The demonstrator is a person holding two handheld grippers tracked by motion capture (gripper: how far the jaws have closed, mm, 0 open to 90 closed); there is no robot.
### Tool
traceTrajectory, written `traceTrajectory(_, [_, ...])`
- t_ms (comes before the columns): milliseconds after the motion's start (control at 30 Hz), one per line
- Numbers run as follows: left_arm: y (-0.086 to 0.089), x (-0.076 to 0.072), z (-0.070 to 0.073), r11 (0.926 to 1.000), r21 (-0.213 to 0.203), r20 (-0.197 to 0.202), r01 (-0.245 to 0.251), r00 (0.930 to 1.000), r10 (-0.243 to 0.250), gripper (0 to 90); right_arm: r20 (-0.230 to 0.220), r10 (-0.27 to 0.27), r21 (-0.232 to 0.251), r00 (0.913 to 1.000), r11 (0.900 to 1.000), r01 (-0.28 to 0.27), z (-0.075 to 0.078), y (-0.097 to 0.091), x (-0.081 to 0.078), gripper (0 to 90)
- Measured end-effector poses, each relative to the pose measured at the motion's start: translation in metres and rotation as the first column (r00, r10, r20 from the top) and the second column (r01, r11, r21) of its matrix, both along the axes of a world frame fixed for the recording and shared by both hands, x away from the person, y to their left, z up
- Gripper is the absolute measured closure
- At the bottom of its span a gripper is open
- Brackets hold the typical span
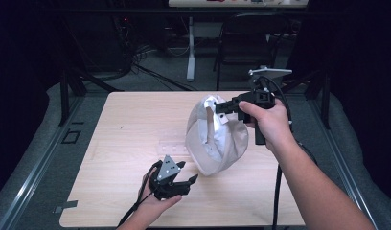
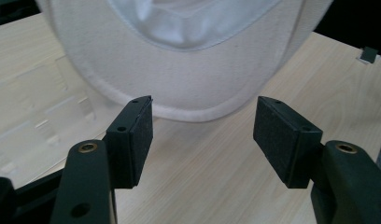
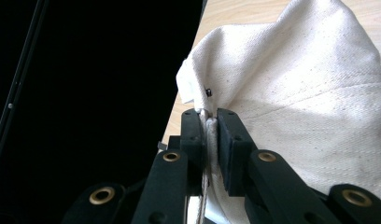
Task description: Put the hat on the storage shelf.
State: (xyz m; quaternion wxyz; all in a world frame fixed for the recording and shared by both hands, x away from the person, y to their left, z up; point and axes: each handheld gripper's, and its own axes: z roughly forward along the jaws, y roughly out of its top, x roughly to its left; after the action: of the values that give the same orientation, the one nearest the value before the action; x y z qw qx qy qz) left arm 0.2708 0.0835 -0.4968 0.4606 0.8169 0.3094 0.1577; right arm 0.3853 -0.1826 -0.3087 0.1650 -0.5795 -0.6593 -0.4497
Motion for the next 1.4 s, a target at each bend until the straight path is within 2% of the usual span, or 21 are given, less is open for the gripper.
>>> traceTrajectory(100, [-0.010,-0.003,0.003,0.9997,0.015,0.014,0.020,0.9997,-0.020,38.0,0.001,0.000,0.000,1.0000,1.0000,0.000,0.001,0.000,0.001,81.9])
traceTrajectory(233, [-0.020,-0.005,0.006,0.9994,0.017,0.019,0.029,0.9994,-0.029,37.4,0.007,-0.007,0.009,0.9999,0.9999,0.007,0.002,0.001,0.003,81.8])
traceTrajectory(367, [-0.030,-0.006,0.007,0.9988,0.036,0.035,0.033,0.9988,-0.035,37.4,0.012,-0.015,0.016,0.9998,0.9998,0.015,0.003,0.002,0.003,81.8])
traceTrajectory(500, [-0.040,-0.006,0.003,0.9981,0.046,0.026,0.039,0.9988,-0.041,38.2,0.018,-0.012,0.021,0.9998,0.9997,0.011,0.003,0.003,0.002,81.8])
traceTrajectory(667, [-0.052,-0.004,-0.001,0.9956,0.092,0.052,0.015,0.9985,-0.020,40.5,0.022,-0.009,0.036,0.9997,0.9993,0.008,0.005,0.004,0.000,81.8])
traceTrajectory(700, [-0.055,-0.002,-0.002,0.9937,0.112,0.075,-0.001,0.9972,-0.007,41.0,0.025,-0.012,0.040,0.9996,0.9991,0.011,0.006,0.005,0.000,81.8])
traceTrajectory(767, [-0.058,0.001,-0.004,0.9911,0.131,0.094,-0.022,0.9955,0.010,43.5,0.027,-0.011,0.045,0.9996,0.9989,0.010,0.006,0.006,-0.001,81.8])
traceTrajectory(833, [-0.058,0.004,-0.004,0.9873,0.154,0.099,-0.039,0.9948,0.023,46.6,0.029,-0.006,0.047,0.9996,0.9989,0.004,0.006,0.006,-0.003,81.8])
traceTrajectory(933, [-0.056,0.005,-0.003,0.9805,0.187,0.111,-0.060,0.9930,0.040,57.0,0.030,0.001,0.047,0.9995,0.9989,-0.003,0.006,0.007,-0.005,81.8])
traceTrajectory(967, [-0.055,0.005,-0.002,0.9759,0.207,0.115,-0.069,0.9923,0.046,61.0,0.032,0.007,0.046,0.9995,0.9989,-0.008,0.006,0.007,-0.005,81.7])
traceTrajectory(1000, [-0.054,0.005,-0.002,0.9751,0.209,0.117,-0.075,0.9918,0.051,64.7,0.034,0.008,0.047,0.9994,0.9989,-0.009,0.007,0.007,-0.005,81.8])
traceTrajectory(1200, [-0.042,0.009,0.002,0.9731,0.210,0.121,-0.096,0.9900,0.071,73.1,0.042,0.004,0.047,0.9991,0.9989,-0.006,0.007,0.006,-0.008,81.7])
traceTrajectory(1400, [-0.027,0.015,0.009,0.9789,0.183,0.125,-0.092,0.9897,0.069,79.4,0.051,-0.001,0.056,0.9987,0.9984,-0.002,0.011,0.006,-0.010,81.6])
